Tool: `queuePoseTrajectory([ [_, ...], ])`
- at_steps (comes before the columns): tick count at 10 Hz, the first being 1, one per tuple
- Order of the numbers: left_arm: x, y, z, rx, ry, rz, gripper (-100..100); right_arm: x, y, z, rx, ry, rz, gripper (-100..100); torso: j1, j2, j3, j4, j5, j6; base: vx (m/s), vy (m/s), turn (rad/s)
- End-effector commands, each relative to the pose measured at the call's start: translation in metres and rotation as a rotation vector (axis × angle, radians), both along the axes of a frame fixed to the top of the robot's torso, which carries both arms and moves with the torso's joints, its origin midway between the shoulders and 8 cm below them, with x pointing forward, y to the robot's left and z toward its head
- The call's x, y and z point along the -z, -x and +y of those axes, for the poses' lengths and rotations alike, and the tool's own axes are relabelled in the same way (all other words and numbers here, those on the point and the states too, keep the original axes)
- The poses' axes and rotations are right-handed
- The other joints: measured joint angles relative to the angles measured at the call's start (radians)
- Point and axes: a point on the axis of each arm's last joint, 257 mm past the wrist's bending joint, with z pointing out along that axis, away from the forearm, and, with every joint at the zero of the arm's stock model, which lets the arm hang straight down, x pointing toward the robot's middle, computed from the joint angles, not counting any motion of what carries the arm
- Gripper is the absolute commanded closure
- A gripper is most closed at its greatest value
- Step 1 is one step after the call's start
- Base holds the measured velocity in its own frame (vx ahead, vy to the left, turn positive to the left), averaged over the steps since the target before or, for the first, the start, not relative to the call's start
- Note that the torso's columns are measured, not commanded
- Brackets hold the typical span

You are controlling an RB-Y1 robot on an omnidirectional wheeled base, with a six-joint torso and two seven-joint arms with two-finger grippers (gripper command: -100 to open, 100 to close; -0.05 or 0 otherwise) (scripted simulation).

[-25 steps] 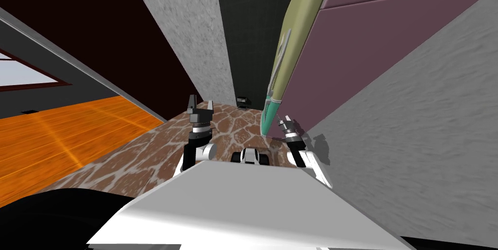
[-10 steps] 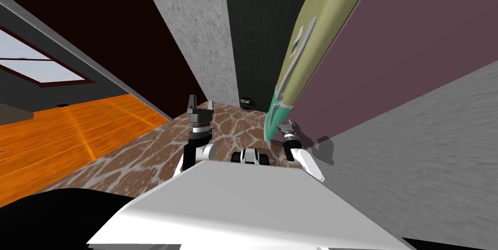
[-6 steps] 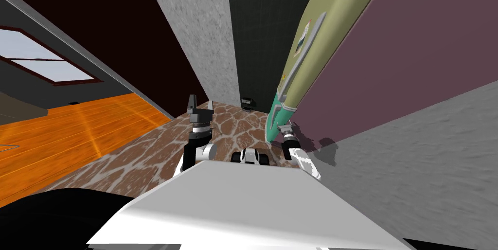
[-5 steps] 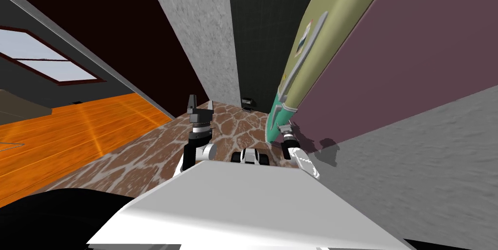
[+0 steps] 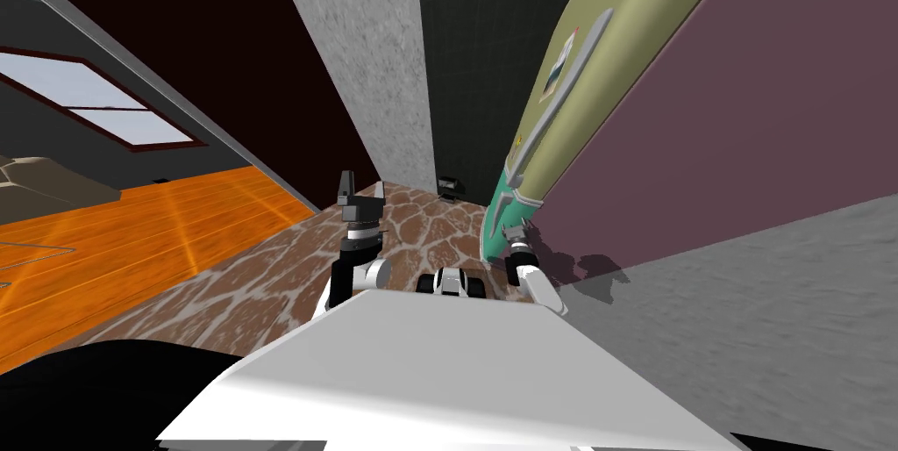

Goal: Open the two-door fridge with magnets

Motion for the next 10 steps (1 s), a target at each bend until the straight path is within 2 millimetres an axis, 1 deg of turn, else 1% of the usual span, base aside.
queuePoseTrajectory([
  [1, 0.000, 0.000, 0.000, 0.000, 0.000, 0.000, 0, 0.005, -0.001, -0.005, 0.022, 0.090, 0.014, -100, 0.000, -0.001, 0.000, 0.000, 0.000, 0.000, 0.043, -0.017, 0.042],
  [2, 0.000, 0.000, 0.000, 0.000, 0.000, 0.000, 0, 0.009, -0.001, -0.009, 0.040, 0.152, 0.025, -100, 0.001, 0.000, 0.000, 0.000, 0.000, 0.000, 0.045, -0.016, 0.074],
  [3, 0.000, 0.000, 0.000, 0.000, 0.000, 0.000, 0, 0.008, -0.001, -0.009, 0.039, 0.162, 0.024, -100, 0.001, 0.000, 0.000, 0.000, 0.000, 0.000, 0.039, -0.015, 0.038],
  [4, 0.000, 0.000, 0.000, 0.000, 0.000, 0.000, 0, 0.011, -0.002, -0.013, 0.054, 0.226, 0.033, -100, 0.001, 0.000, 0.000, 0.000, 0.000, 0.000, 0.041, -0.016, 0.062],
  [5, 0.000, 0.000, 0.000, 0.000, 0.000, 0.000, 0, 0.010, -0.002, -0.013, 0.054, 0.232, 0.032, -100, 0.000, 0.000, 0.000, 0.000, 0.000, 0.000, 0.032, -0.021, 0.053],
  [7, 0.000, 0.000, 0.000, 0.000, 0.000, 0.000, 0, 0.013, -0.003, -0.019, 0.079, 0.356, 0.043, -100, 0.000, -0.001, 0.000, 0.000, 0.000, 0.000, 0.047, -0.029, 0.105],
  [10, 0.000, 0.000, 0.000, 0.000, 0.000, 0.000, 0, 0.011, -0.003, -0.023, 0.096, 0.486, 0.043, -100, 0.000, 0.000, 0.000, 0.000, 0.000, 0.000, 0.048, -0.035, 0.059],
])
